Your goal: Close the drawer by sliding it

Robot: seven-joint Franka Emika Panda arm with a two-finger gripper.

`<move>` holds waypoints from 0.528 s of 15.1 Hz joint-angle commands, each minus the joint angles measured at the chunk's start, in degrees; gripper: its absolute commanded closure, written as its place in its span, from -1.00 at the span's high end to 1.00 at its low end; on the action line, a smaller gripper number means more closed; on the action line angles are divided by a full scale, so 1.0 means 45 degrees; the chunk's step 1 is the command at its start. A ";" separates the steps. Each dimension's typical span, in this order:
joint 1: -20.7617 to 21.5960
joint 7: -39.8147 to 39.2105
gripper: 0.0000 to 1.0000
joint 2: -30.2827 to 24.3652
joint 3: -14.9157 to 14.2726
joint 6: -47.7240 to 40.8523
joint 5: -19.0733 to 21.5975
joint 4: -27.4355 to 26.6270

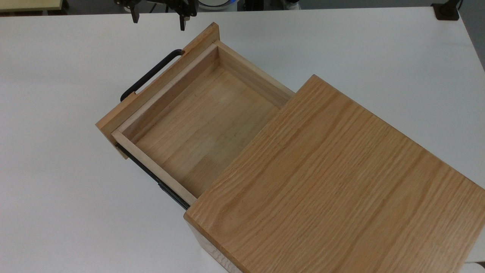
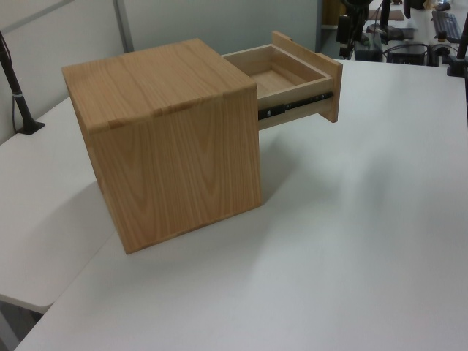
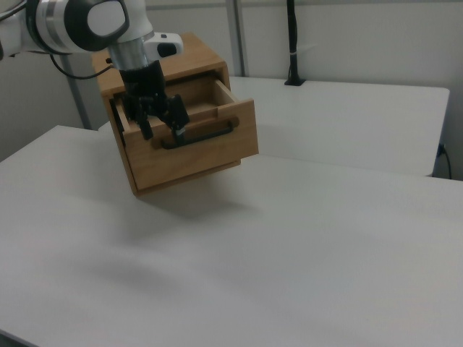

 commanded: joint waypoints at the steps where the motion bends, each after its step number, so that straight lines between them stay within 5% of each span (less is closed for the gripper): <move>1: 0.0054 -0.0920 1.00 -0.0227 -0.0199 0.0031 0.0019 -0.0234; 8: -0.0629 -0.4362 1.00 0.0026 -0.0199 0.0206 -0.0001 -0.0215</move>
